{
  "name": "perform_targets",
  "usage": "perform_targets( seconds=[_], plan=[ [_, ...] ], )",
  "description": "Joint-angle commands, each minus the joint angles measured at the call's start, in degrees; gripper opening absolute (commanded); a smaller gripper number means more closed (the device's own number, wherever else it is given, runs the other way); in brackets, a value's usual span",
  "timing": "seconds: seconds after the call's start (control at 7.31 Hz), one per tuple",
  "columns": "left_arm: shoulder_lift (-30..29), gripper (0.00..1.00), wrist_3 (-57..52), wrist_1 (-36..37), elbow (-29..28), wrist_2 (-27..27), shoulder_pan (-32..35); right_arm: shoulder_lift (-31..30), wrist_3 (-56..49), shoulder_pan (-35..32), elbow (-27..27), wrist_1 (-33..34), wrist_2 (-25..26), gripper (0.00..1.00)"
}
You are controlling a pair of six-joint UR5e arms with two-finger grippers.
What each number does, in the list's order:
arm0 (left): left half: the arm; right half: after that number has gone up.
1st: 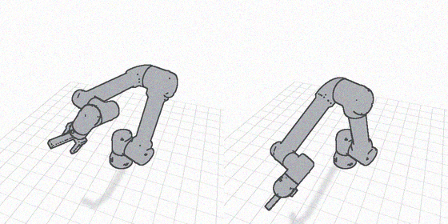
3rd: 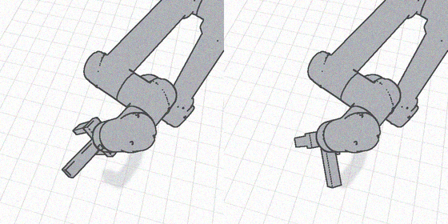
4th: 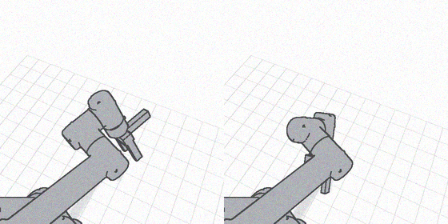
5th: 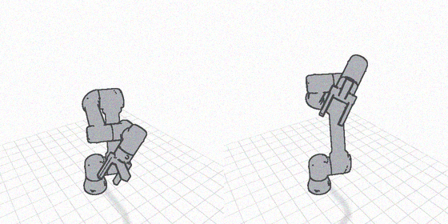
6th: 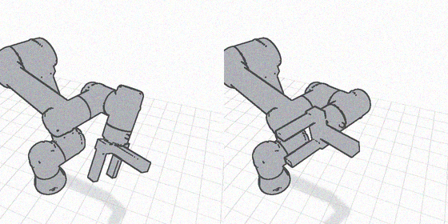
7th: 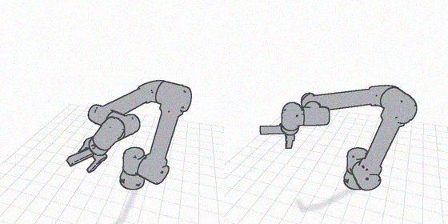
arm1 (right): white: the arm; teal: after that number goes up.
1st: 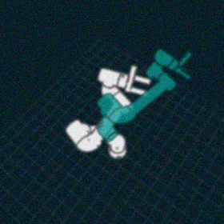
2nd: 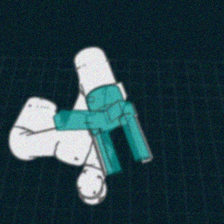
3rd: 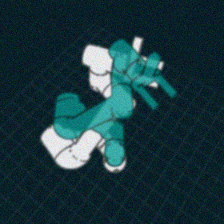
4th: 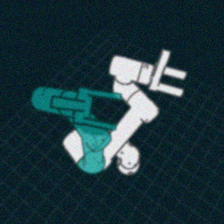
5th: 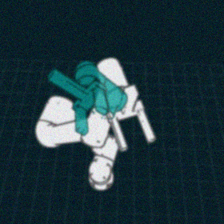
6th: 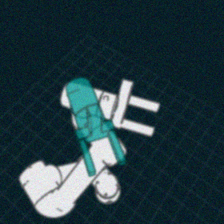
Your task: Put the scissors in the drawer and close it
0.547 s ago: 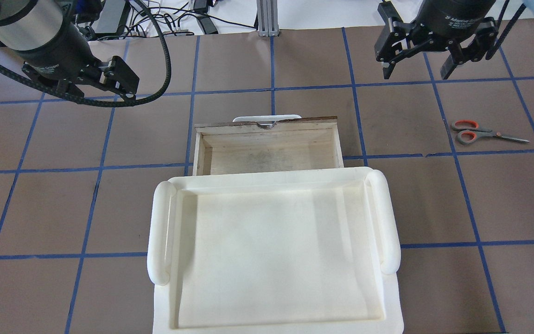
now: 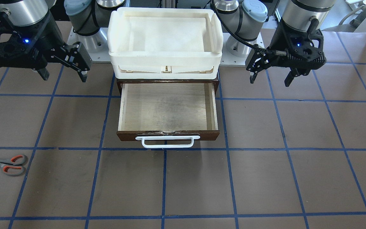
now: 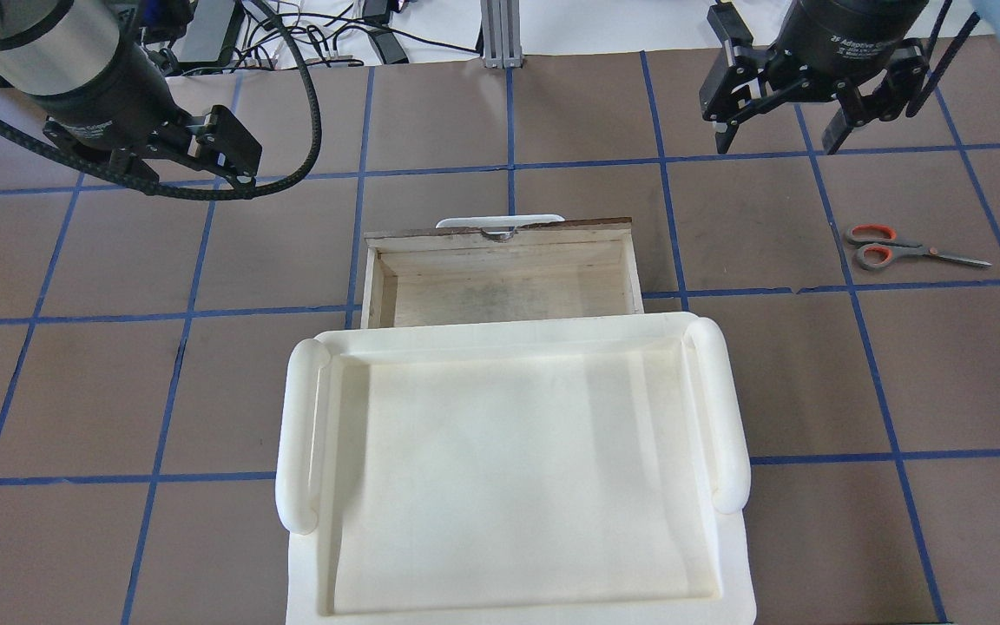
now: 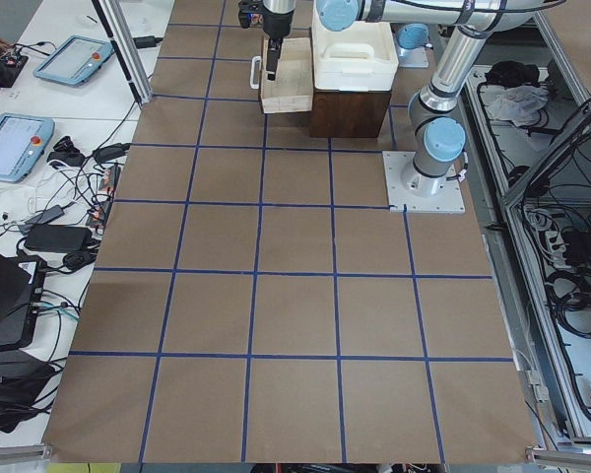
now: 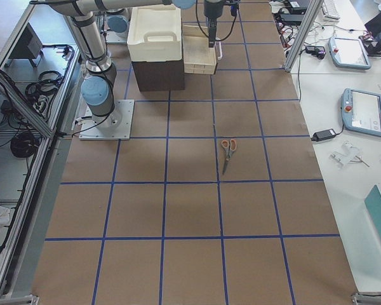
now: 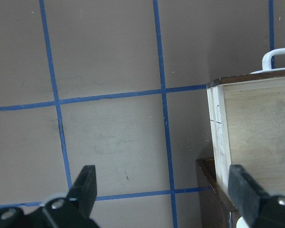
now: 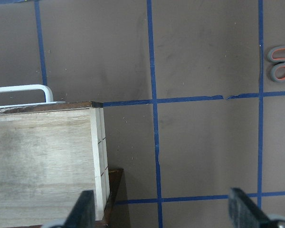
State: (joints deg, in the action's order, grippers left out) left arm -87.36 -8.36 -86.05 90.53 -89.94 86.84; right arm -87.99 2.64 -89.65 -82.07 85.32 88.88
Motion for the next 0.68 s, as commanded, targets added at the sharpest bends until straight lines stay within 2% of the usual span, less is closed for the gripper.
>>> perform_targets(
  seconds=[0.0,0.27,0.41,0.55],
  plan=[
    [-0.09,1.00,0.01,0.00,0.00,0.03,0.00,-0.95,0.08,0.26,0.07,-0.68,0.24,1.00],
    [-1.22,1.00,0.71,2.27,0.00,0.99,2.18,-0.96,0.17,0.26,0.07,-0.68,-0.11,1.00],
    [-2.02,1.00,1.24,3.68,-0.35,0.04,5.33,-0.70,0.26,0.17,-0.10,-0.77,0.15,1.00],
    [-1.50,1.00,0.98,3.43,-0.87,-0.23,5.36,-0.61,0.52,0.26,-0.80,-0.07,0.24,1.00]
  ],
)
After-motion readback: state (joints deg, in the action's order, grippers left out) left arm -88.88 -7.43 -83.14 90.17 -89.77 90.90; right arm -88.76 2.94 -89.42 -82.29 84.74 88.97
